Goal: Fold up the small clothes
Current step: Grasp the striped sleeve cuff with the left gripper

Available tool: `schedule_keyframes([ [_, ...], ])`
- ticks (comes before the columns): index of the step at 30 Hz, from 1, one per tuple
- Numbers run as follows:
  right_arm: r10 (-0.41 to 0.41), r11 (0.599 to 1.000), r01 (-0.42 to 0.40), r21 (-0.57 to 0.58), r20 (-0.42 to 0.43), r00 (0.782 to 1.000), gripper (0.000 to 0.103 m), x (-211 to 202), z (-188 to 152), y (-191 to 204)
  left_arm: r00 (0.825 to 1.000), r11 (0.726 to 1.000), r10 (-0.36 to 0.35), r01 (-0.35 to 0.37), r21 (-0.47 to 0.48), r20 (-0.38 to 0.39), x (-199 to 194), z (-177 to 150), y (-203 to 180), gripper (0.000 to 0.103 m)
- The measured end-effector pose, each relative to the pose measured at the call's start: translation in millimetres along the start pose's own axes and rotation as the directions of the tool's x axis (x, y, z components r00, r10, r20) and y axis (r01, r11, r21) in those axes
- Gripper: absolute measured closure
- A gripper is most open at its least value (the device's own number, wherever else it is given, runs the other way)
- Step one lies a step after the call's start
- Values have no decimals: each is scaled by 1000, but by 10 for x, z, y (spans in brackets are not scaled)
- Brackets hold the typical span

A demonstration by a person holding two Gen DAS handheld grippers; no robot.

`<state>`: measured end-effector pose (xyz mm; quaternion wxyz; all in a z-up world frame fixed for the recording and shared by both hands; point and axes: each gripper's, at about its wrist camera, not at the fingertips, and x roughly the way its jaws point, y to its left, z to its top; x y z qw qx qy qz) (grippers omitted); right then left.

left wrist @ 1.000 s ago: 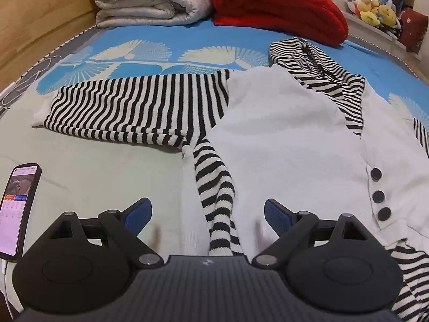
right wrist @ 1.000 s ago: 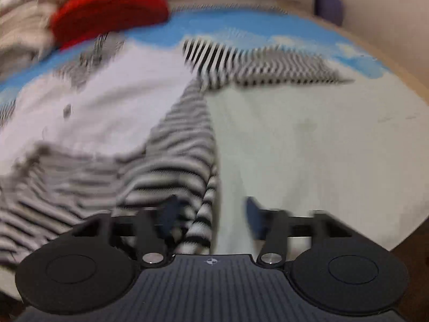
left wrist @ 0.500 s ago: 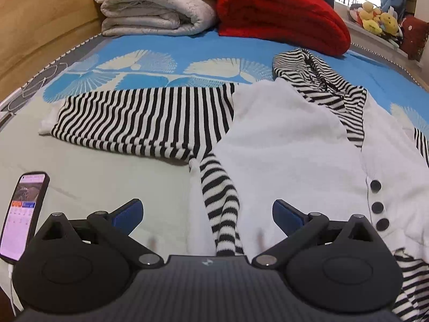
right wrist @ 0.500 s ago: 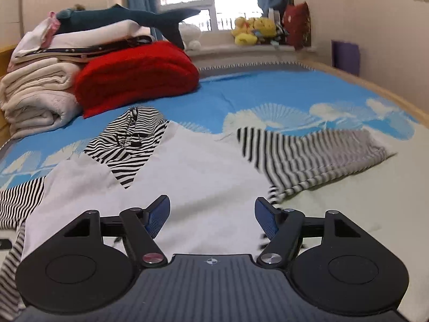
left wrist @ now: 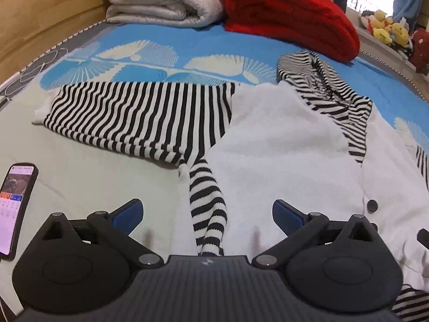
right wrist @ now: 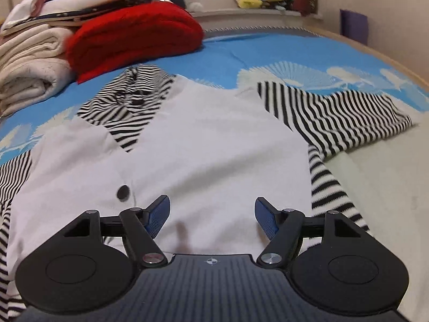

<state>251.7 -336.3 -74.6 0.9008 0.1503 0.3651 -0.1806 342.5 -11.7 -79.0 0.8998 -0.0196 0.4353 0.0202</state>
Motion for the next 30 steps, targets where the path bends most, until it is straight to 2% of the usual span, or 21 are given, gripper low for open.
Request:
schedule_keyframes([
  [4,-11,1000,12,24,-17,1000,31,58,-1,-36,998,998,58,-58,17,-2,72,48,-61,0],
  [8,-12,1000,12,19,-21,1000,31,96,15,0,998,998,67,-67,-2,19,132,214,1,0],
  [15,-7,1000,7,-9,-18,1000,31,141,51,98,993,983,117,-119,-138,-18,558,622,450,0],
  [19,-19,1000,19,-17,-27,999,31,183,34,118,990,963,140,-139,-229,-12,806,760,815,0],
  [21,-25,1000,25,-12,-33,999,31,205,35,118,990,940,136,-142,-309,-43,954,797,1066,0],
  [23,-27,1000,27,-10,-34,999,31,222,34,129,989,888,124,-146,-436,-79,1083,794,1371,0],
  [25,-29,999,28,-17,-35,999,31,240,32,153,991,836,116,-136,-532,-71,1141,772,1616,0],
  [26,-30,999,29,-22,-37,999,31,251,27,168,991,820,128,-132,-557,-47,1146,785,1708,0],
  [30,-28,999,26,-34,-48,998,31,290,10,223,990,805,140,-117,-582,-5,1229,937,1964,0],
])
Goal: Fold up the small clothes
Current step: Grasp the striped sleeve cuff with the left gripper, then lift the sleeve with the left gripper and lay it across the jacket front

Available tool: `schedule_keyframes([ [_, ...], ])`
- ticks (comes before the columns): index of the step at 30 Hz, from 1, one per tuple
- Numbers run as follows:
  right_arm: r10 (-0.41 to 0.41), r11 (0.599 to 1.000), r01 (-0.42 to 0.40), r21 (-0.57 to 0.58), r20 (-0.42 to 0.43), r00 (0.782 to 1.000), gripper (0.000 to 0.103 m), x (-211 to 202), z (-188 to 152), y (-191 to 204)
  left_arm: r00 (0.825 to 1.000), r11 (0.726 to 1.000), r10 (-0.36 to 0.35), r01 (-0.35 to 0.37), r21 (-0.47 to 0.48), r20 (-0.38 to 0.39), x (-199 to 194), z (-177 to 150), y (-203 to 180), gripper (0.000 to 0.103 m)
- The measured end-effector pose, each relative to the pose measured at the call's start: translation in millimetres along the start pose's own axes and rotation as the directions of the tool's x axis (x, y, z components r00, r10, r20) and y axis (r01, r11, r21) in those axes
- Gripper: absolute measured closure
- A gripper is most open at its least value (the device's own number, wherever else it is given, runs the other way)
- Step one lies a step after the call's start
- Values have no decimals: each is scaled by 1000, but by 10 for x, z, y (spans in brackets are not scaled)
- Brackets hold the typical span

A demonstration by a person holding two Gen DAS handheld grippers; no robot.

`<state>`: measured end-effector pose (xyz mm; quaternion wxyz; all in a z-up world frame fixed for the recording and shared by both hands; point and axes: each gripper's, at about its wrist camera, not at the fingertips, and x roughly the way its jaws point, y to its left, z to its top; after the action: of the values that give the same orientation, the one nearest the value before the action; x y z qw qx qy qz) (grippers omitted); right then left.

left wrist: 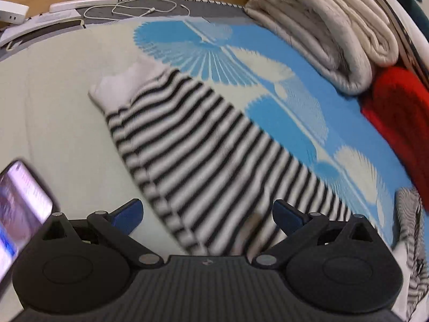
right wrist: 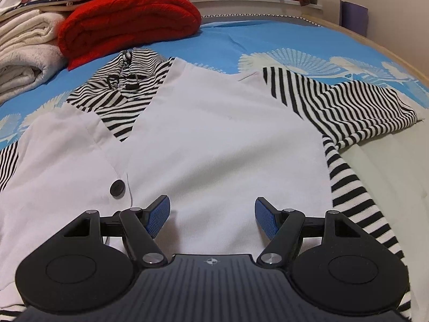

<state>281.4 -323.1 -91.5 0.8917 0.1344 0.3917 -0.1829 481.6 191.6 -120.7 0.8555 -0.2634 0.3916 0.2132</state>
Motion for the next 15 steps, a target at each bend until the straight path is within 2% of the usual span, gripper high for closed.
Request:
schedule_keyframes([
  [2,-1,1000,1,-9,3,1000,31,3,-1,25,1000,999,-2,2,-44,14,86,100,87,1],
  [3,-3,1000,3,-12,4,1000,31,7,0,32,999,997,7,-4,-71,41,102,140,129,5],
  [5,-4,1000,4,-12,3,1000,31,14,3,29,995,993,27,-15,-120,97,115,211,211,32],
  [7,-2,1000,2,-3,3,1000,31,10,17,7,994,991,39,-26,-129,103,164,336,270,98],
  [9,-1,1000,0,7,9,1000,31,-5,41,-17,996,981,47,-31,-191,79,200,442,398,99],
  [10,-1,1000,1,14,15,1000,31,-17,58,-38,995,966,76,-56,-251,71,177,473,482,100],
  [12,-5,999,4,32,24,1000,31,-39,86,-92,992,947,115,-92,-308,57,142,520,568,100],
  [13,-6,999,5,43,27,1000,31,-48,99,-128,991,945,122,-98,-311,58,120,535,571,100],
  [15,-4,998,2,70,30,1000,31,-68,128,-213,988,963,129,-104,-248,87,65,552,466,100],
])
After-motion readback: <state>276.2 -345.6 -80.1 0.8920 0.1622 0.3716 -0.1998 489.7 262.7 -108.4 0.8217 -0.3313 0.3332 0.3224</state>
